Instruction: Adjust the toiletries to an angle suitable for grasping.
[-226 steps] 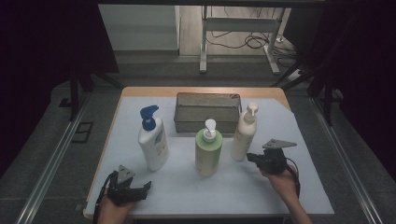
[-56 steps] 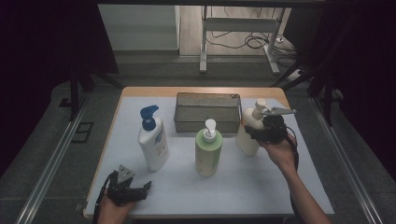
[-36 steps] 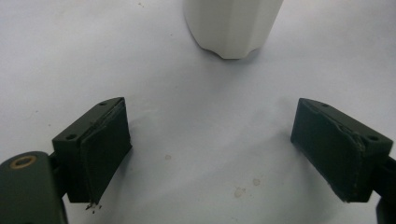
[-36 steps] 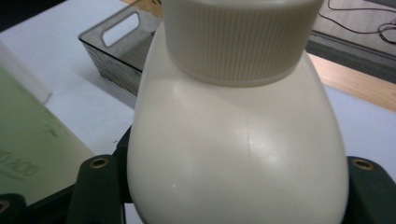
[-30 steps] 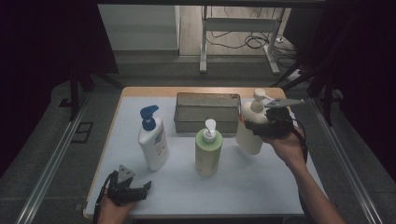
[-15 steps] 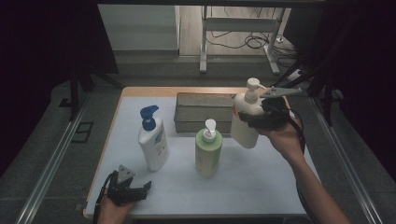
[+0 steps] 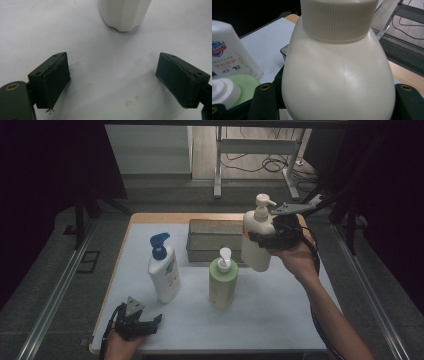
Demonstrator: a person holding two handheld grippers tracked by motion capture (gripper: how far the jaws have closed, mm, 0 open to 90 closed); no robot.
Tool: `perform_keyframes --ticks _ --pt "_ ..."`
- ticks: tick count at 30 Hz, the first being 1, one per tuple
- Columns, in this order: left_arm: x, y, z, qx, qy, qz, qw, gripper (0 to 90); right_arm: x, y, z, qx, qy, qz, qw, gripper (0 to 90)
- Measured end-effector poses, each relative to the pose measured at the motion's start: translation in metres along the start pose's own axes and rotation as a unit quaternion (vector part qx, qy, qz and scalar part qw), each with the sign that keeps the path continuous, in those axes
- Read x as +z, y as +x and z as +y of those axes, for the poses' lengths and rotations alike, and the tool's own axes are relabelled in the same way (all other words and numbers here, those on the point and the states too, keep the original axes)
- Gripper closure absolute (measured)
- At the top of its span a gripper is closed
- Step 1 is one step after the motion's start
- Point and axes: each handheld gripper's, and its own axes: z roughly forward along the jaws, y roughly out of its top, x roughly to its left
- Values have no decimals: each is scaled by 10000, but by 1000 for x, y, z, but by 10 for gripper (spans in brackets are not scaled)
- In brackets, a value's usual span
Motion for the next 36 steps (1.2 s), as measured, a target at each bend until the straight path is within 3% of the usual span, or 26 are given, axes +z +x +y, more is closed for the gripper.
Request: perform_keyframes --ticks 14,36 --pt "0 0 0 7 -3 2 10000 114 21 5 18 -131 -94 74 9998 362" --pt "0 0 0 9 -2 -2 10000 114 58 7 36 -107 -276 176 9994 363"
